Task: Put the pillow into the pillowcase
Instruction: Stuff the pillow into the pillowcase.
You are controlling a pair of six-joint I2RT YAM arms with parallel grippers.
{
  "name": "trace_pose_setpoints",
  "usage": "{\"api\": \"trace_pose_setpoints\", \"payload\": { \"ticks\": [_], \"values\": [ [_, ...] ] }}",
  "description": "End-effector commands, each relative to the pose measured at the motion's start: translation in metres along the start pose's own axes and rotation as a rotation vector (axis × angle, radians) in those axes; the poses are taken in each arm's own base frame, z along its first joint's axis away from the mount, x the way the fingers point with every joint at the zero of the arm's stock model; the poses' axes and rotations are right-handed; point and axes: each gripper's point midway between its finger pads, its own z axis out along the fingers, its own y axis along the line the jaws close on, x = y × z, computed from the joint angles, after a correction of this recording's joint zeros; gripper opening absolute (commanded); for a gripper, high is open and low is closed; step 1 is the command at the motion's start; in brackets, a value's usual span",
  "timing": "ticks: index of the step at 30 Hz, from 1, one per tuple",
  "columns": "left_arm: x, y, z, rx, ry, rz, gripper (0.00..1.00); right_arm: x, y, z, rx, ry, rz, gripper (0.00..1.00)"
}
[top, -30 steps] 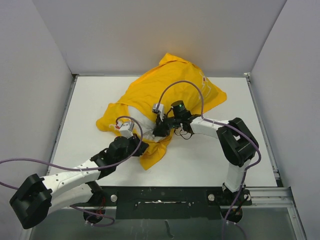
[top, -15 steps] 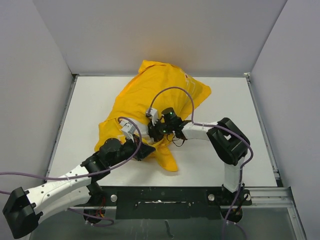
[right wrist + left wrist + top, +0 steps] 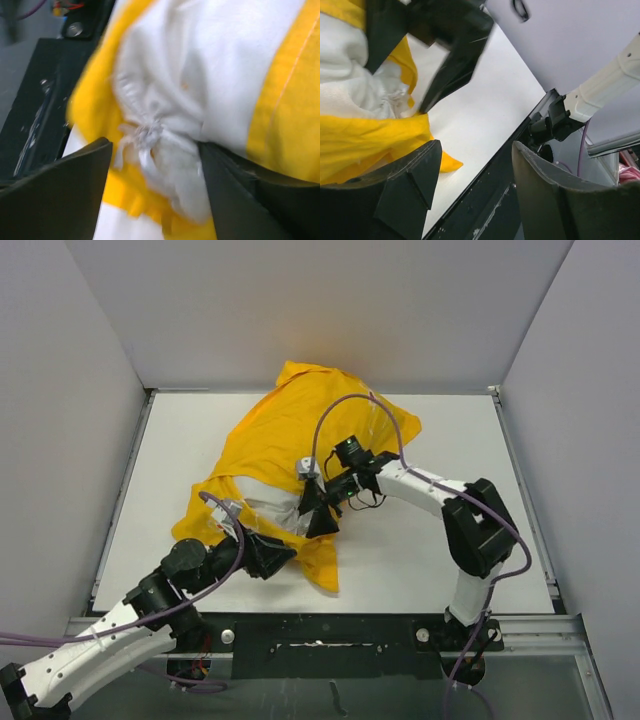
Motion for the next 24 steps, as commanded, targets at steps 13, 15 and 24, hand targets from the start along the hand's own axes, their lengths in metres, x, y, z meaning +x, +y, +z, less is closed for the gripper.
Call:
{"api": "trace_pose_setpoints", "payload": {
  "ticks": [13,15,24],
  "values": [
    [-0.051,0.034,-0.014,-0.511,0.168,0.164,0.56,-0.059,-0.039,-0.131,0.48,-0.025,-0.233,0.89],
    [-0.05,0.04,-0.015,-0.537,0.167,0.163,0.6,-0.056,-0.058,-0.137,0.56,0.032,-0.213,0.89],
    [-0.045,0.072,-0.001,-0.486,0.065,0.002,0.74,-0.04,-0.14,-0.16,0.811,0.129,-0.086,0.88]
  ]
}}
